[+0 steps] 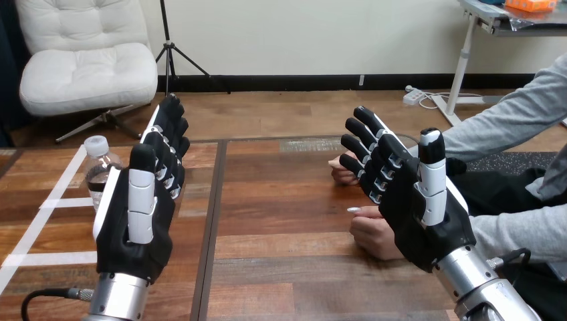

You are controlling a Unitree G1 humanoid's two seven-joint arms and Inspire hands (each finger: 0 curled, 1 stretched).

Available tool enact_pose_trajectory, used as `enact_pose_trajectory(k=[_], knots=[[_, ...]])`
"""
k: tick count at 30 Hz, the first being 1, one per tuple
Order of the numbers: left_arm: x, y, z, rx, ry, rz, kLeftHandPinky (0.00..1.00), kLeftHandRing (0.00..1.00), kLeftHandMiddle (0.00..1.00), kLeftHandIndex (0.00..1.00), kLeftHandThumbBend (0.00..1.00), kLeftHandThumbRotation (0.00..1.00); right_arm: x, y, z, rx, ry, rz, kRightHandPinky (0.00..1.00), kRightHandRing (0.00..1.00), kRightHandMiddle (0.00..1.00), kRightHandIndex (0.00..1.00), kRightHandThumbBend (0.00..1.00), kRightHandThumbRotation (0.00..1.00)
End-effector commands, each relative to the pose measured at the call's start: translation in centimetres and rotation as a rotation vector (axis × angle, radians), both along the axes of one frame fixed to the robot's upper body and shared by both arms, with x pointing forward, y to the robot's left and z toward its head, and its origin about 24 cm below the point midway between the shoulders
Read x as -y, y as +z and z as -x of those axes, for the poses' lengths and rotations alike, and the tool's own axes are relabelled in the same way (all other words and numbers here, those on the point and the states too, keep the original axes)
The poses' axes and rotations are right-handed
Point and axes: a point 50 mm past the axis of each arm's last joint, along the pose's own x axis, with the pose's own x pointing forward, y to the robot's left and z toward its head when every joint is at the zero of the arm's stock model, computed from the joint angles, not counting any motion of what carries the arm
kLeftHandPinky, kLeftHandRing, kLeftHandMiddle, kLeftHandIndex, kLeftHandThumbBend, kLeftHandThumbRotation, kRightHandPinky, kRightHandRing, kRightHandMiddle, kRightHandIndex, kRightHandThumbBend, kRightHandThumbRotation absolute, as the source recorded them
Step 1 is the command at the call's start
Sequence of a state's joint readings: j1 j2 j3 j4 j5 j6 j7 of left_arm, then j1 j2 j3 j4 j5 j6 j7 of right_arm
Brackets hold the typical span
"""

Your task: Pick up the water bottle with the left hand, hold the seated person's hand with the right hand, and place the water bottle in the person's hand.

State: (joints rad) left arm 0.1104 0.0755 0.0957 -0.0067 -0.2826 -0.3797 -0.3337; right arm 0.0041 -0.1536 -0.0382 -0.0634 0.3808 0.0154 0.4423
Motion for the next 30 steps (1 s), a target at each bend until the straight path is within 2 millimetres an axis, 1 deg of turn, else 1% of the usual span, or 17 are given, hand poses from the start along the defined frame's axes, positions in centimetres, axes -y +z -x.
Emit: enact_pose_trajectory(k=[1,20,27,30], knots=[[0.2,1.5,-0.7,0.078,-0.016,0.002,1.00,1.00,1.00,0.97,0.76,0.98,-0.5,2.1,-0.9,0.103,0.009,-0.014,1.00,1.00,0.99,0.98,0.95,1.00],[0.2,1.7,-0.6,0.086,-0.013,0.003,1.00,1.00,1.00,0.96,0.76,0.98,-0.5,2.1,-0.8,0.098,0.006,-0.016,1.00,1.00,0.99,0.98,0.95,1.00],[-0.1,2.7,-0.7,0.141,0.008,0.009,0.99,0.98,0.99,0.96,0.76,0.98,-0.5,2.1,-0.9,0.099,0.009,-0.014,1.00,1.00,0.98,0.98,0.95,1.00],[-0.4,3.3,-0.8,0.164,0.019,0.013,0.98,0.98,0.99,0.96,0.78,0.97,-0.5,2.1,-0.9,0.099,0.011,-0.013,1.00,1.00,0.98,0.98,0.95,1.00]])
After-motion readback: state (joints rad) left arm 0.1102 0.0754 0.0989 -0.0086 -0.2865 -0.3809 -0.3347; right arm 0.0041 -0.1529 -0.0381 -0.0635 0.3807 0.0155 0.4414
